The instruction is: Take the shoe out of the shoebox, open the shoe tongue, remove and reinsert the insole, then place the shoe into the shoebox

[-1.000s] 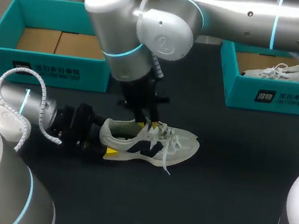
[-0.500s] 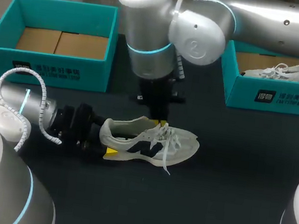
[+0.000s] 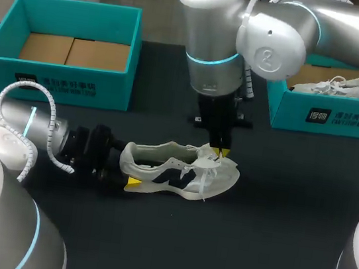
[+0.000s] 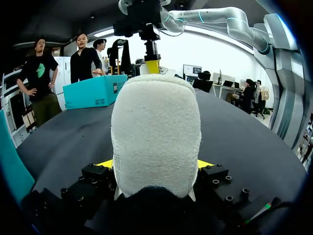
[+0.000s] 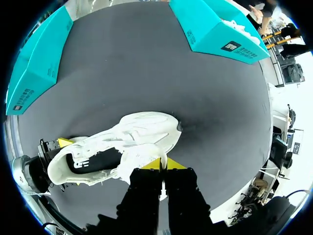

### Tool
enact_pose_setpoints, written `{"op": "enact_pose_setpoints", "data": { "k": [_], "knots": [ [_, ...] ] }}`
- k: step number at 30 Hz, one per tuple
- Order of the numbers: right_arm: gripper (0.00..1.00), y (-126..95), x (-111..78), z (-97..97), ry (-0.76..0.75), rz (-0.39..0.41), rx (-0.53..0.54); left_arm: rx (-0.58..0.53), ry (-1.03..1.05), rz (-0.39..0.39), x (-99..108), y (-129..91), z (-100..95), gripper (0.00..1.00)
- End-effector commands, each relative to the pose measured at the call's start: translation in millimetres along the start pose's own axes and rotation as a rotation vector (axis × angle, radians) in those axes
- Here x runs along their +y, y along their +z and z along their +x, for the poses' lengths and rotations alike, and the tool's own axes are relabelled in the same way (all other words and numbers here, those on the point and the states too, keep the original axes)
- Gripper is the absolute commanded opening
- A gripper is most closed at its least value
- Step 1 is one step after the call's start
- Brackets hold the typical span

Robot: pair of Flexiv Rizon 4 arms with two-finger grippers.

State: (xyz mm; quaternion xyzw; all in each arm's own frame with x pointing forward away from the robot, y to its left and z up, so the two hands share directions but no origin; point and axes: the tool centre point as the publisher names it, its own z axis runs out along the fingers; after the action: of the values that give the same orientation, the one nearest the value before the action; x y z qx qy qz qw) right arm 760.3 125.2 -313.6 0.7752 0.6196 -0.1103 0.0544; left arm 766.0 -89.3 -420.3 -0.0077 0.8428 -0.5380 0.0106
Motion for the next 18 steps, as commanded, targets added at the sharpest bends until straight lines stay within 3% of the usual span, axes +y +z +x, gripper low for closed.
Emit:
{"op": "enact_pose_setpoints", "data": {
  "k": [1,8,18],
  "knots": [
    [0.0,5.1,7.3,5.3,-0.002,0.026,-0.085,-0.001,0.0,-0.005,1.8,0.9,-1.2,0.0],
    [0.0,25.3,10.7,1.5,-0.001,0.094,-0.23,-0.001,0.0,-0.005,1.8,0.9,-1.2,0.0],
    [0.0,48.5,7.9,2.7,0.042,0.132,-0.207,-0.001,0.0,-0.005,1.8,0.9,-1.2,0.0]
  ]
}}
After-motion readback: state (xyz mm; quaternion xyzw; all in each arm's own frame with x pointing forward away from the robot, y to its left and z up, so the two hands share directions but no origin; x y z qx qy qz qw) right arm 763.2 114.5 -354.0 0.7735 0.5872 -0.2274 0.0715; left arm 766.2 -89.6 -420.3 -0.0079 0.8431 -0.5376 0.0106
